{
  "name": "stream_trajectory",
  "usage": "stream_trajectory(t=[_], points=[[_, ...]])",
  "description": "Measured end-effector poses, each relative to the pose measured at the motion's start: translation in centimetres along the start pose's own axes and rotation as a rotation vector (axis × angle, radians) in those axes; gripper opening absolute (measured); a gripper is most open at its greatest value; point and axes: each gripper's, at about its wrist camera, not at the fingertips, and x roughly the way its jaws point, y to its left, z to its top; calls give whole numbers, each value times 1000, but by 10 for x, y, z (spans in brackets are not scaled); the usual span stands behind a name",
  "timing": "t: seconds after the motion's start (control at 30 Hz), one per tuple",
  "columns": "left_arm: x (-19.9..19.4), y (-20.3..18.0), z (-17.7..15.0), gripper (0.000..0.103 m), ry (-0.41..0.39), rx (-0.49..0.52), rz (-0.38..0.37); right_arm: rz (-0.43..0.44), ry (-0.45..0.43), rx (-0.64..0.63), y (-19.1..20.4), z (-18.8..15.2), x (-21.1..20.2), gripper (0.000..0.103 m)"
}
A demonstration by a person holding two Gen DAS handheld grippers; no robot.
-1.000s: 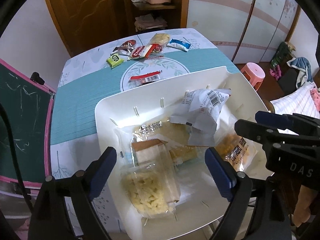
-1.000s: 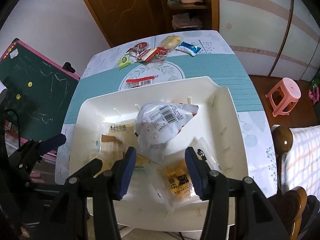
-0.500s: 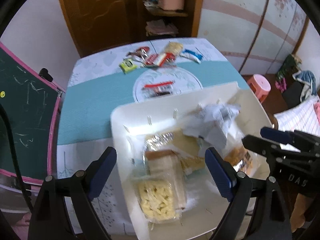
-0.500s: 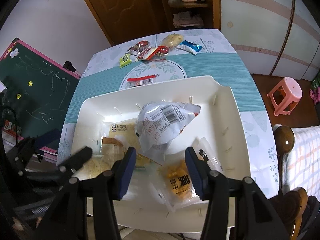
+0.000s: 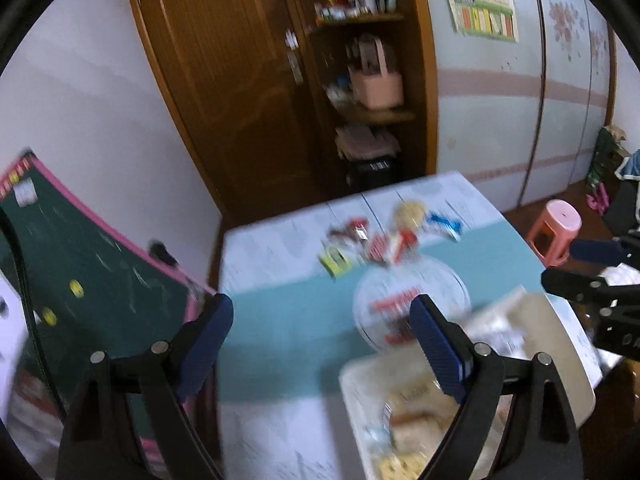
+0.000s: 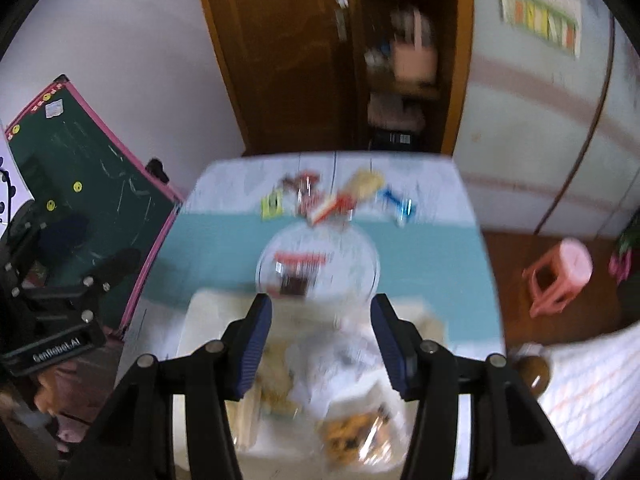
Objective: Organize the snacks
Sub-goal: 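Lift both tools away from the tray toward the snack pile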
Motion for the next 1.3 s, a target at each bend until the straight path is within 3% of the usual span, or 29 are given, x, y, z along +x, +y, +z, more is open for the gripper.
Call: stream_trajectory(t=[0.17,0.27,0.4,0.5,0.7,0.9,1.07,1.3], points=[[0,18,47,90,-44,28,18,-12,-42,-31,4,55,-6,54],[6,25,75,90,-71,45,71,-13,-27,-36,7,85,1,54],[37,32,102,94,-56,64,132,-10,28,-36,10,112,28,55],[83,38,113,94,-4,77,155,-14,80,-43,16,119,61,57],[187,38,107,94,155,80,147,24,261,7,17,105,155,58],[267,29,78,94,307,107,134,50,468,85,15,63,244,58],[302,32,55,94,372,120,131,67,617,132,21,22,287,58],[328,44,29,94,451,89,122,71,720,132,35,-2,311,58]])
